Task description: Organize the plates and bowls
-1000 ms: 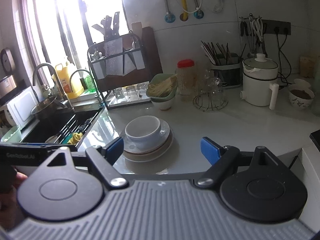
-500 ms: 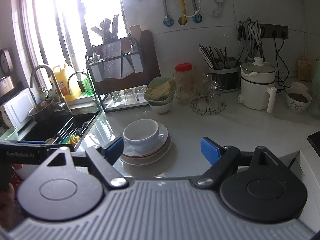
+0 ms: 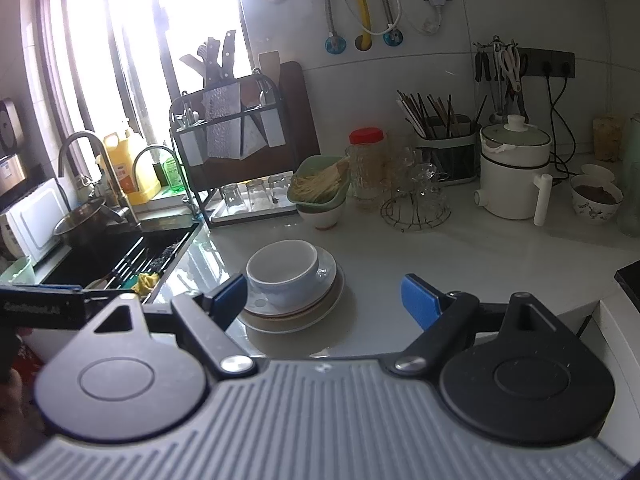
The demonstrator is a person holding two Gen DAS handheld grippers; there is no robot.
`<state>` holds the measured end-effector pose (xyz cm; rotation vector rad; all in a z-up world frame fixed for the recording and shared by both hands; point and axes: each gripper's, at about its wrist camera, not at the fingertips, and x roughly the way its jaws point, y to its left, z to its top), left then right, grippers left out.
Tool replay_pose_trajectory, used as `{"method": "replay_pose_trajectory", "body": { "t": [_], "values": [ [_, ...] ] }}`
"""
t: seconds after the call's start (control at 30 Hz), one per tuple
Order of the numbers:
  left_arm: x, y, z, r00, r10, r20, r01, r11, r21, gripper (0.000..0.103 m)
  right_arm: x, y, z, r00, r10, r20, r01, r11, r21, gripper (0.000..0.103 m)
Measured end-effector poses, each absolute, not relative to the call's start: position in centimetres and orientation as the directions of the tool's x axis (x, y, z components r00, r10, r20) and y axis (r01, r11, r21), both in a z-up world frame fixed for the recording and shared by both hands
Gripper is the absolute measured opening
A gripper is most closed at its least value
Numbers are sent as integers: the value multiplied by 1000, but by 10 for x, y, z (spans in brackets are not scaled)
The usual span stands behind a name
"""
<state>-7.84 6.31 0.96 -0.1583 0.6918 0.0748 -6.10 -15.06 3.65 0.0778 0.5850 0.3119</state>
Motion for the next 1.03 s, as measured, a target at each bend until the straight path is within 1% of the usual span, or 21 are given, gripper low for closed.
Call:
{"method": "replay_pose_trajectory", "body": {
  "t": [0.33,1.03],
  "values": [
    [-78,65,3,761,2,-648,-128,981,-146,99,-60,-151,32,789,295,-539,-257,955,146,85],
    [-79,54,-3,746,10,-666,-125,984,-125,99,-64,-159,21,785,287,-549,-238,958,161,85]
  ]
}}
